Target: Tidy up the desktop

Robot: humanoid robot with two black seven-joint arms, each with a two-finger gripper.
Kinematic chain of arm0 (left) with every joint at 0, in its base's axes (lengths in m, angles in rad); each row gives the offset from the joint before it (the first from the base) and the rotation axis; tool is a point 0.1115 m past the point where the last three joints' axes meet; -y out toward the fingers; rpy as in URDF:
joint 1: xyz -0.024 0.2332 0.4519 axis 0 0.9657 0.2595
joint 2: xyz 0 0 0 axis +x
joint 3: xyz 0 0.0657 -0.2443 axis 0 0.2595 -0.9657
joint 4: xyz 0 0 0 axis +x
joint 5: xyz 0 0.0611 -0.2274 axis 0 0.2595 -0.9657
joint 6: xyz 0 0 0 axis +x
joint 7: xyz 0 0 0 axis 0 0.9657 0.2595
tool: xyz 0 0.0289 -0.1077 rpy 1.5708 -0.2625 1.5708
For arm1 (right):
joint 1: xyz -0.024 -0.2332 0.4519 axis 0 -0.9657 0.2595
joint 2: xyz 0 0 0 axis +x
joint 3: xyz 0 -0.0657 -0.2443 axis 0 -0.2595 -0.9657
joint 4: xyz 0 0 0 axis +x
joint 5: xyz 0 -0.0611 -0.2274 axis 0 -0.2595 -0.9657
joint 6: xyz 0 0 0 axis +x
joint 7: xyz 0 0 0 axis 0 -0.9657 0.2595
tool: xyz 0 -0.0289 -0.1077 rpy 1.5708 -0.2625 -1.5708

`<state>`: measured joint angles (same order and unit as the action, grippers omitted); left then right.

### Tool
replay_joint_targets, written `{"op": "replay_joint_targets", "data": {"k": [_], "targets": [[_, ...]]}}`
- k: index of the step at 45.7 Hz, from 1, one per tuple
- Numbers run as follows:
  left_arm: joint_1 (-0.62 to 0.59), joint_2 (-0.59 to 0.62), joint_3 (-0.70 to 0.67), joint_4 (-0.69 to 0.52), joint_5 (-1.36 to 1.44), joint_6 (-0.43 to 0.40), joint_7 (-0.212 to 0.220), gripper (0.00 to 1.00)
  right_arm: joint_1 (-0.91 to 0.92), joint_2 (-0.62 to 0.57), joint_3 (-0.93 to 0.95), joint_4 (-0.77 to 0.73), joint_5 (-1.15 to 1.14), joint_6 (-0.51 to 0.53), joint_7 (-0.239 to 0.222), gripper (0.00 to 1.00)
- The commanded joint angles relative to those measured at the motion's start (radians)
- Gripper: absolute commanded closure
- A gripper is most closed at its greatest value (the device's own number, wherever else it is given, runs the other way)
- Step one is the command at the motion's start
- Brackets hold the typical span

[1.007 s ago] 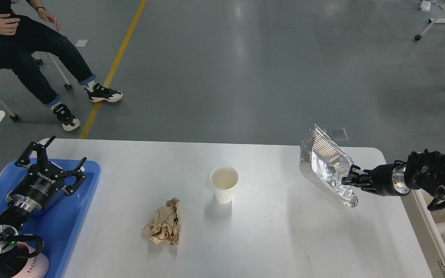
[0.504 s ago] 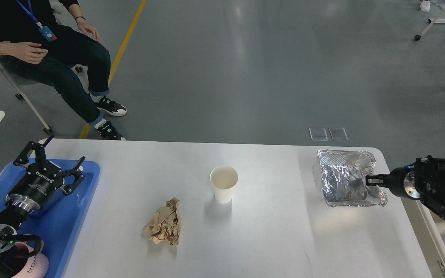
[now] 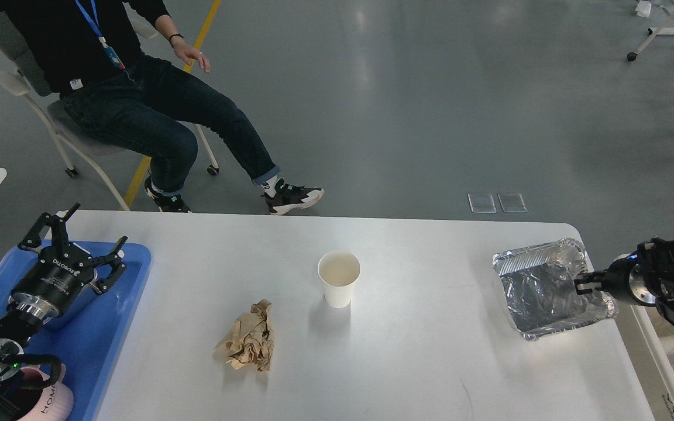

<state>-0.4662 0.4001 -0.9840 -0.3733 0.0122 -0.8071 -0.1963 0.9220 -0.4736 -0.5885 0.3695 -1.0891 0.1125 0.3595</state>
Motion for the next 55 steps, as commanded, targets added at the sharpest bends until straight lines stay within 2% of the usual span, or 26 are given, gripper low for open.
{"op": "replay_joint_targets", "data": {"k": [1, 11, 27, 55], "targets": [[0.001, 0.0, 0.001, -0.001, 0.0, -0.001, 0.0, 0.03, -0.002, 0.0, -0.007, -0.001, 0.011, -0.001, -0.001, 1.0], [0.0, 0.0, -0.001, -0.001, 0.0, -0.001, 0.001, 0.03, 0.0, -0.003, -0.004, 0.002, 0.014, -0.007, 0.001, 1.0], [0.0, 0.006, -0.001, 0.001, 0.0, -0.003, 0.002, 0.03, 0.018, -0.079, -0.004, 0.011, 0.009, -0.004, 0.019, 1.0], [-0.009, -0.001, 0.004, -0.001, 0.0, -0.001, 0.002, 0.03, 0.064, -0.342, -0.016, -0.001, -0.017, -0.001, 0.068, 1.0]]}}
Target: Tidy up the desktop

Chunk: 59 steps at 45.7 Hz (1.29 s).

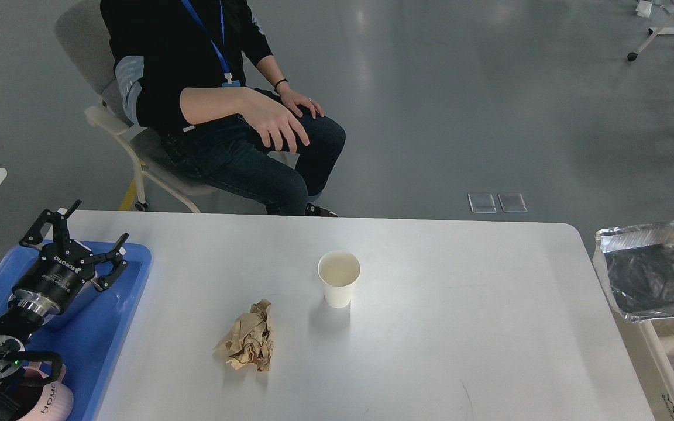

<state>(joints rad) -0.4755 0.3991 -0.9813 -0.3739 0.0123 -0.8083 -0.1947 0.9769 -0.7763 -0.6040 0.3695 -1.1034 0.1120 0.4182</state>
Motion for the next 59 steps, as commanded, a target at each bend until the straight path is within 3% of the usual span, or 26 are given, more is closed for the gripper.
{"op": "replay_joint_targets", "data": {"k": [1, 22, 59], "targets": [[0.0, 0.0, 0.001, 0.0, 0.0, 0.0, 0.0, 0.03, 0.009, -0.046, 0.0, -0.001, -0.004, 0.0, 0.011, 1.0], [0.0, 0.001, 0.001, 0.001, 0.0, 0.0, 0.001, 0.03, 0.025, -0.113, 0.0, -0.004, -0.015, -0.002, 0.04, 1.0], [0.0, 0.004, 0.001, 0.001, 0.0, 0.003, 0.0, 0.03, 0.032, -0.113, 0.001, 0.025, -0.018, -0.002, 0.039, 1.0]]}}
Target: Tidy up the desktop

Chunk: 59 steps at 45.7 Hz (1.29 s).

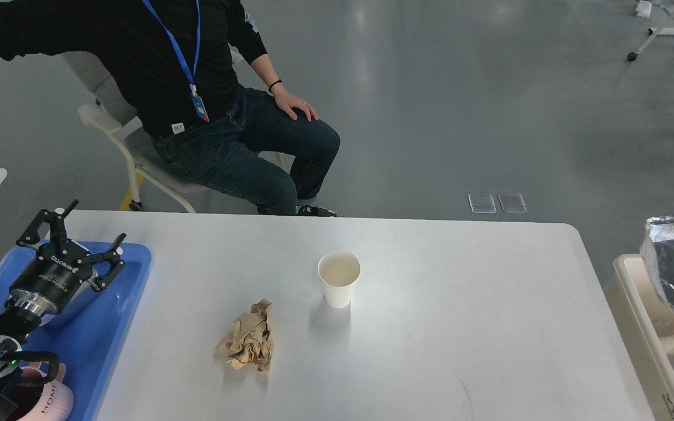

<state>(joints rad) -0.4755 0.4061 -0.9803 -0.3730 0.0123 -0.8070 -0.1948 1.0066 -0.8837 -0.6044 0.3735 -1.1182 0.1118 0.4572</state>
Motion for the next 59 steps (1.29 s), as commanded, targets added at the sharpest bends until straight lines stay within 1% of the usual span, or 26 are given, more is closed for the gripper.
{"op": "replay_joint_targets", "data": {"k": [1, 8, 15, 21, 26, 36, 43, 46, 50, 52, 57, 59], "targets": [[0.0, -0.003, 0.0, 0.0, 0.0, 0.002, 0.0, 0.03, 0.003, -0.006, 0.001, 0.022, -0.005, 0.0, 0.0, 1.0], [-0.002, -0.006, -0.001, 0.0, 0.0, 0.003, 0.0, 0.03, 0.018, -0.029, 0.0, 0.065, -0.008, 0.0, -0.005, 1.0], [0.0, -0.009, 0.0, 0.0, 0.0, 0.002, 0.0, 0.03, 0.098, -0.101, 0.0, 0.218, -0.06, 0.002, -0.026, 1.0], [0.0, -0.006, -0.001, 0.0, 0.0, 0.003, 0.0, 0.03, 0.144, -0.129, 0.001, 0.338, -0.08, 0.002, -0.038, 1.0], [0.003, 0.002, 0.0, 0.0, 0.0, 0.002, 0.0, 0.03, 0.184, -0.141, 0.001, 0.444, -0.083, 0.005, -0.063, 1.0], [0.006, 0.007, -0.001, 0.0, 0.0, 0.002, 0.0, 0.03, 0.268, -0.169, 0.001, 0.689, -0.084, 0.08, -0.115, 1.0], [0.014, 0.008, -0.001, 0.0, 0.0, 0.002, 0.0, 0.03, 0.294, -0.17, 0.005, 0.809, -0.08, 0.153, -0.149, 1.0], [0.017, 0.008, -0.001, 0.0, 0.0, 0.002, -0.002, 0.03, 0.299, -0.167, 0.014, 0.852, -0.066, 0.192, -0.187, 1.0], [0.017, 0.01, -0.001, 0.0, 0.0, 0.002, 0.0, 0.03, 0.314, -0.161, 0.021, 0.889, -0.016, 0.224, -0.256, 1.0], [0.017, 0.01, -0.001, 0.002, 0.0, 0.002, 0.0, 0.03, 0.32, -0.15, 0.021, 0.9, 0.035, 0.232, -0.299, 1.0], [0.015, 0.017, -0.001, 0.0, 0.0, 0.002, 0.0, 0.03, 0.334, -0.112, 0.02, 0.907, 0.168, 0.235, -0.425, 1.0], [0.015, 0.019, -0.001, 0.0, 0.0, 0.002, 0.0, 0.03, 0.336, -0.101, 0.02, 0.907, 0.202, 0.235, -0.46, 1.0]]}}
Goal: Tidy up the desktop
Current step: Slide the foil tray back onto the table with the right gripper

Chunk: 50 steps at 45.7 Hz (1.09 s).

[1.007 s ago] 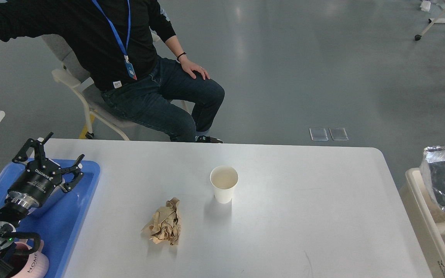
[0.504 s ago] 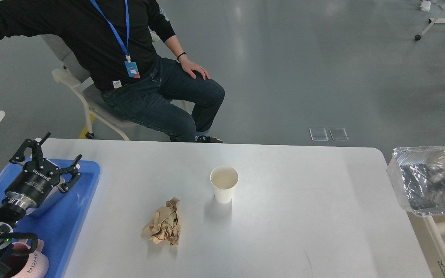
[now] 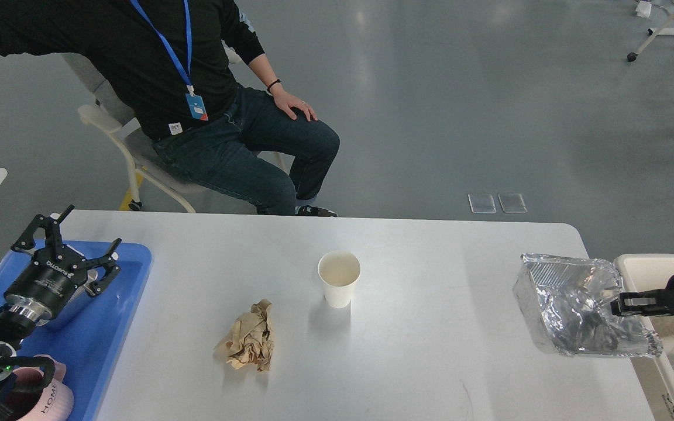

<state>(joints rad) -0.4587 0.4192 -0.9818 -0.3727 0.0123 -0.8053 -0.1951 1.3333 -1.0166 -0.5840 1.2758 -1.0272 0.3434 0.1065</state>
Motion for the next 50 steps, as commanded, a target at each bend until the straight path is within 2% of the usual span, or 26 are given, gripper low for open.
{"op": "replay_joint_targets", "data": {"k": [1, 10, 13, 25, 50], "targets": [[-0.001, 0.007, 0.0, 0.0, 0.0, 0.0, 0.0, 0.03, 0.009, 0.038, 0.0, 0.005, 0.124, 0.003, -0.122, 1.0], [0.0, 0.009, 0.0, 0.0, 0.002, 0.0, 0.0, 0.03, 0.001, 0.069, 0.0, 0.004, 0.228, -0.009, -0.231, 1.0], [0.0, 0.009, 0.0, 0.0, 0.003, 0.0, 0.0, 0.03, -0.006, 0.078, 0.0, 0.004, 0.275, -0.011, -0.254, 1.0], [-0.003, 0.007, 0.0, 0.0, 0.017, 0.0, 0.0, 0.03, -0.034, 0.076, 0.0, 0.004, 0.286, -0.026, -0.255, 1.0], [-0.001, 0.007, 0.0, 0.002, 0.017, 0.0, 0.0, 0.03, -0.112, 0.119, 0.003, 0.004, 0.266, -0.142, -0.257, 1.0]]}}
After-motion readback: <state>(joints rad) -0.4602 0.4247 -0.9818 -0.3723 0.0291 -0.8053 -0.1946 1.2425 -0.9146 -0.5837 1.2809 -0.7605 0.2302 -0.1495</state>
